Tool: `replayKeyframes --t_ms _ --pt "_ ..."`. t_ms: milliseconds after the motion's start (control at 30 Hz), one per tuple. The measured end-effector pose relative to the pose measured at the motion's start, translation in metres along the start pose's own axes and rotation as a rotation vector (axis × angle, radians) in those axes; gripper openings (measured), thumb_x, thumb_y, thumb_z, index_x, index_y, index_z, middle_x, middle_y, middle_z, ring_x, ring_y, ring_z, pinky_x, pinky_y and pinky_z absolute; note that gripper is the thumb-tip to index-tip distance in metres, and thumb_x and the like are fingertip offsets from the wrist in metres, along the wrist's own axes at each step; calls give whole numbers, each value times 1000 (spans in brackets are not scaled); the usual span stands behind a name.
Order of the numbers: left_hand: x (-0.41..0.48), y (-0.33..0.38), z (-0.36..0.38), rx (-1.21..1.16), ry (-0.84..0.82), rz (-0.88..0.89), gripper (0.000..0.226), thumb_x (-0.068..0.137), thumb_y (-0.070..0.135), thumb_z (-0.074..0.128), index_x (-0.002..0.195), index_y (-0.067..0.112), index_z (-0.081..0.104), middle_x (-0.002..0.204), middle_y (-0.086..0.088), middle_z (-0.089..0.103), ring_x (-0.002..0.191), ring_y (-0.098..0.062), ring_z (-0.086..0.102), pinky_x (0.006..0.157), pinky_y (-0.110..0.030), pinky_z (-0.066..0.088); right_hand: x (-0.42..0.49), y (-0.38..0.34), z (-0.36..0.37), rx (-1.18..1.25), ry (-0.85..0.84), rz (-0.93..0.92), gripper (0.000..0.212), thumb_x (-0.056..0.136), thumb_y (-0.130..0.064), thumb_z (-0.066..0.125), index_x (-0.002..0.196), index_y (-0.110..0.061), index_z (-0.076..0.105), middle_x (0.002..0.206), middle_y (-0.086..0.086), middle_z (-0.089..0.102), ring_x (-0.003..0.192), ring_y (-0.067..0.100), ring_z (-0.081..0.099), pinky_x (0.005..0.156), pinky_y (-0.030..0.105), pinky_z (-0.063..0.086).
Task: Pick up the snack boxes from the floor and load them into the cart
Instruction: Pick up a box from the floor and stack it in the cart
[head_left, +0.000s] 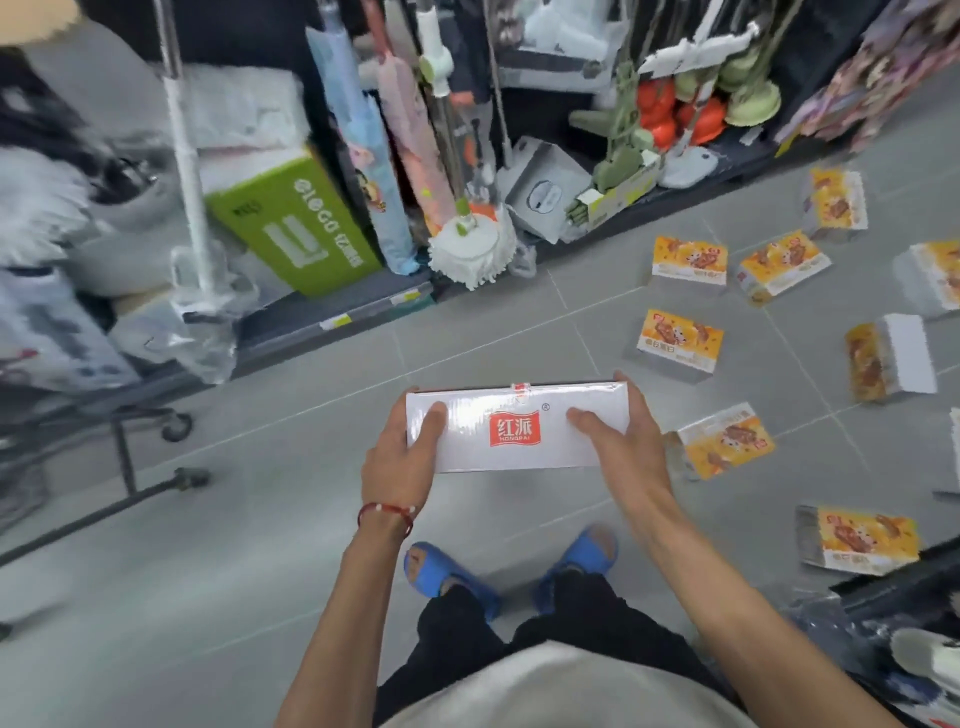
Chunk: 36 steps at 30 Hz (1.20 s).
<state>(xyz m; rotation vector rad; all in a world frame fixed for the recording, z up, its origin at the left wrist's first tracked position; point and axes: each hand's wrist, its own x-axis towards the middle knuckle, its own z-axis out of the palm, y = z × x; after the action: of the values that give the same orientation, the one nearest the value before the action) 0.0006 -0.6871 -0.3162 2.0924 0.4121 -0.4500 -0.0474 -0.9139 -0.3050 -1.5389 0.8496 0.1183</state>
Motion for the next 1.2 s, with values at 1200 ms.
replayKeyframes --t_ms 1200 --pt "-14 -368 -565 -567 994 -680 37 99 51 48 126 28 57 111 7 64 104 -22 62 92 -37 47 -244 -22 760 -708 -1065 -226 38 93 -24 71 130 -24 60 111 -6 74 102 11 69 75 20 50"
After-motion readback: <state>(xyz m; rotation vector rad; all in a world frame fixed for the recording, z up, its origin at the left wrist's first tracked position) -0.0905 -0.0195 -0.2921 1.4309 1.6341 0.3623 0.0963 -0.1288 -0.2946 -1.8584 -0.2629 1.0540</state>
